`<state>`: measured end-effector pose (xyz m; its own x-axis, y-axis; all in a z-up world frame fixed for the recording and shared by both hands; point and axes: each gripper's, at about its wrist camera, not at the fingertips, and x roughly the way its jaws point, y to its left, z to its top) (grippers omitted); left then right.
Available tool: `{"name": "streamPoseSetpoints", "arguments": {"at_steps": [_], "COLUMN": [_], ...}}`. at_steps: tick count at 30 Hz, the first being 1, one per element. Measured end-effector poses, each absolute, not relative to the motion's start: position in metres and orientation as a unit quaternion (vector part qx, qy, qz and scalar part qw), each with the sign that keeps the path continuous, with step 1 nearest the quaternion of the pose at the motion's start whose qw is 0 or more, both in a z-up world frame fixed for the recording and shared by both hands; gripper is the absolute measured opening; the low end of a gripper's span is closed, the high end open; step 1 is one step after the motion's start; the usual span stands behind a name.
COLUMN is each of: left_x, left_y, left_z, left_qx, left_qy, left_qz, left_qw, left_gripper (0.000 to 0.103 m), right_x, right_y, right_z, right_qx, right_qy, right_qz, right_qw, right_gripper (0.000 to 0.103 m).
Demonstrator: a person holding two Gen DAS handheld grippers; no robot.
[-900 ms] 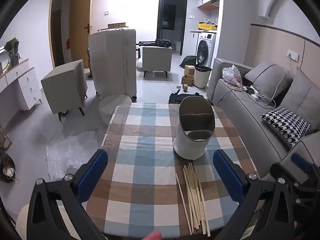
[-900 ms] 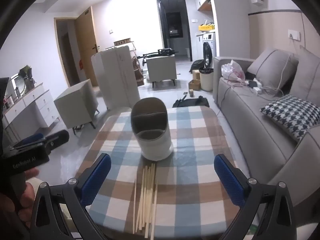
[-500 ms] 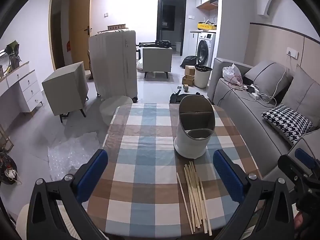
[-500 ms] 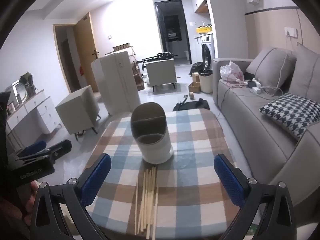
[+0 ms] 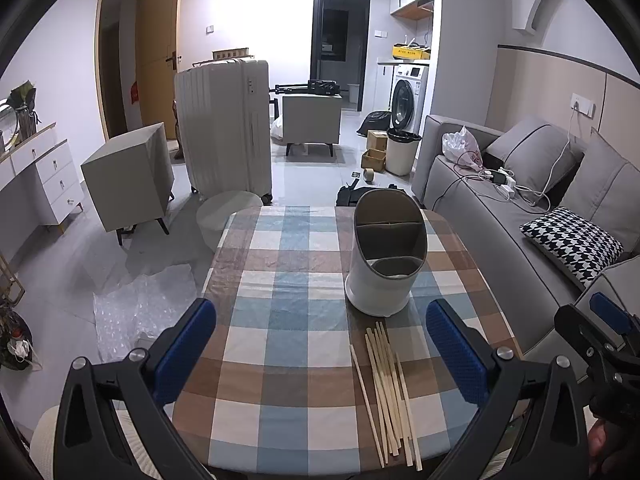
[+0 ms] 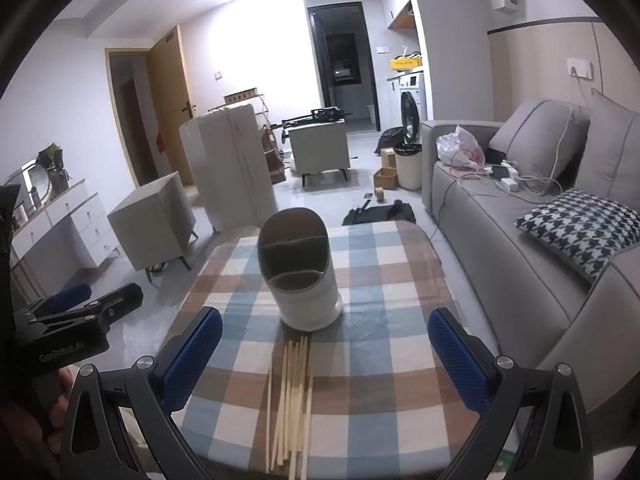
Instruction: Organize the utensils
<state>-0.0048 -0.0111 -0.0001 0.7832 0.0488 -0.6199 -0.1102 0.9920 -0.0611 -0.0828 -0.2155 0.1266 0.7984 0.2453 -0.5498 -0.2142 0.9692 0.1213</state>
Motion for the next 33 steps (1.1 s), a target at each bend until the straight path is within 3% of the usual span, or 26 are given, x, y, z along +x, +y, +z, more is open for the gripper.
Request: {"name": "streamPoseSetpoints", "arguments": {"at_steps": [33], "left_x": [-0.0010], "left_y": [-0.0077], "left_z": [-0.0018], "left_qx": [-0.052], "left_qy": [0.326], "left_qz": [0.035], "left_qw": [0.943], "left_gripper": [0.102], "right_x": [-0.0829], "right_y": [-0.2168], "right_z": [0.1251], "right_qx": [0.020], "right_qy": [0.291], "right_qz": [0.116], "right_qw": [0.950], "right_gripper": [0.103]}}
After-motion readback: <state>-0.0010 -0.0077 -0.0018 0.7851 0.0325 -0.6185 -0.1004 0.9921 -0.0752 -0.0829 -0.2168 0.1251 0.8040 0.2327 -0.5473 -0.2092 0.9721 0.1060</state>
